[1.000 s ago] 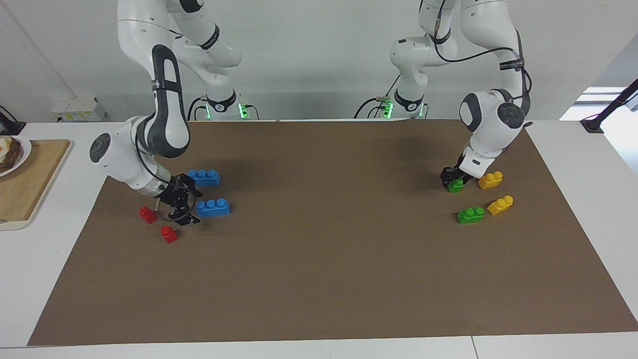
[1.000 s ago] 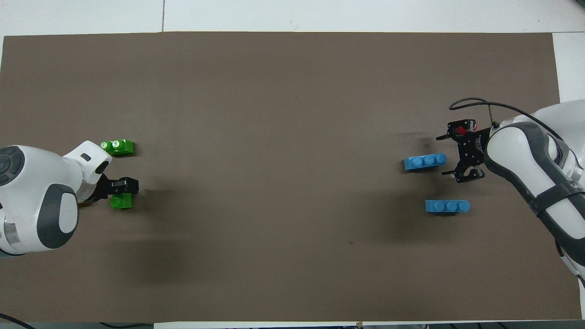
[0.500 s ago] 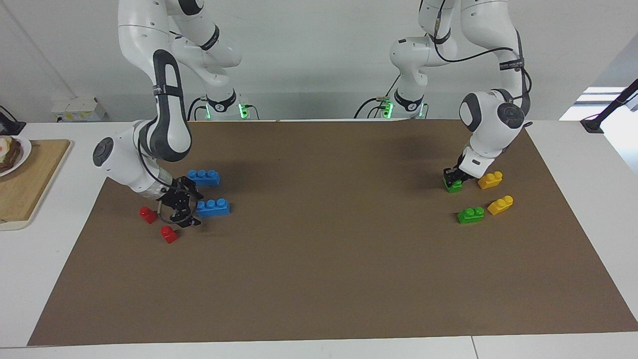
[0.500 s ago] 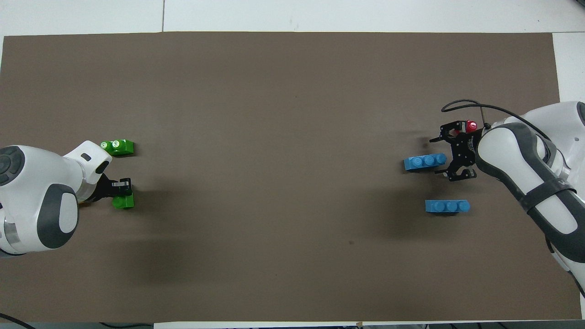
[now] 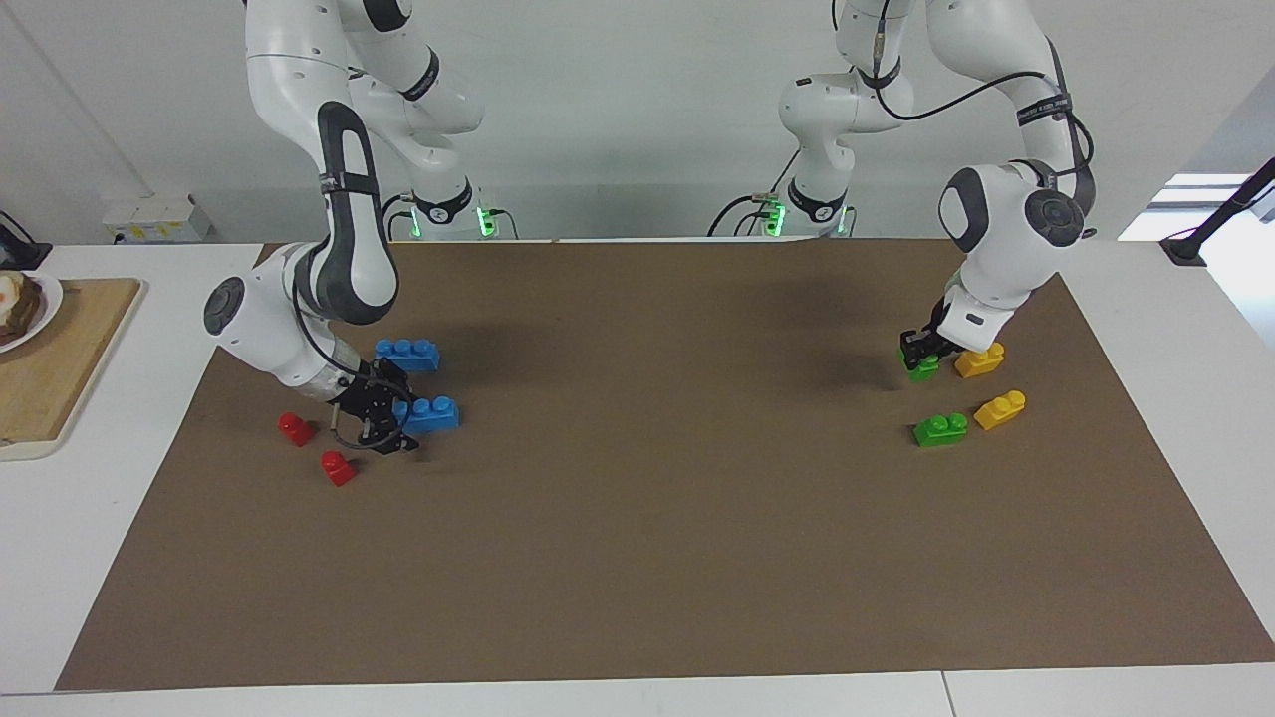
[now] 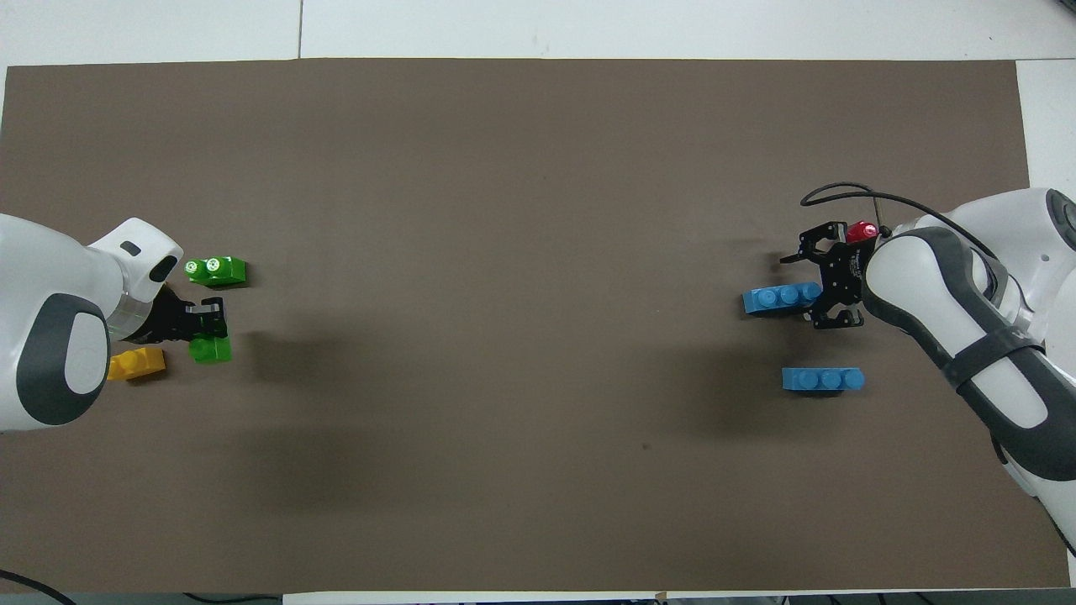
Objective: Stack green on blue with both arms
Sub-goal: 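Close the left gripper on the green brick while the right gripper grasps the blue brick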
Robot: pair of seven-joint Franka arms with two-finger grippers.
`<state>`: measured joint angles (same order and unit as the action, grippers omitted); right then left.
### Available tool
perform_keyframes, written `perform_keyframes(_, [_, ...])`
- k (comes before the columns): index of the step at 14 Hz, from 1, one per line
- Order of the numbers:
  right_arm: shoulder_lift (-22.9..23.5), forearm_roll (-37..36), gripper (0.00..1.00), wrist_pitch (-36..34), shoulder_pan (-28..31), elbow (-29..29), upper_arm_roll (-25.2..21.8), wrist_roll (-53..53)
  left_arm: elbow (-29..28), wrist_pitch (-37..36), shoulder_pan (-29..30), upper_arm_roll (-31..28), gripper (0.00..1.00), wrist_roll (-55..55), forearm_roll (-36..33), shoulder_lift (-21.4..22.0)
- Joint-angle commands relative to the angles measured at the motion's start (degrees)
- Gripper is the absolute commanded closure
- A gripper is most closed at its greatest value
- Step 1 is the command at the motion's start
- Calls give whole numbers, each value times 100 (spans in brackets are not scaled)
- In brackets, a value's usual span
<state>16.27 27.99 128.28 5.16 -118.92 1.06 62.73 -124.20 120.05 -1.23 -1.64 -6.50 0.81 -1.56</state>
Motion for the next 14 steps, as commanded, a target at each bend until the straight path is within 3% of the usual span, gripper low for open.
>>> perform_keyframes(1, [-10, 155, 21, 100, 73, -87, 25, -174, 220, -228, -35, -12, 100, -726, 6, -116])
perform_keyframes(6, [-18, 155, 20, 118, 135, -96, 25, -200, 334, -412, -44, -3, 100, -949, 6, -98])
perform_keyframes(8, [-10, 155, 28, 127, 143, -96, 25, -192, 492, -553, -35, -12, 100, -1211, 15, -134])
perform_keyframes(10, [-10, 155, 43, 127, 152, -88, 25, -191, 510, -562, -44, -3, 100, -1301, 15, -143])
perform_keyframes(14, [-10, 155, 100, 118, 161, -88, 25, -235, 502, -728, -131, -3, 100, -1889, 15, -125])
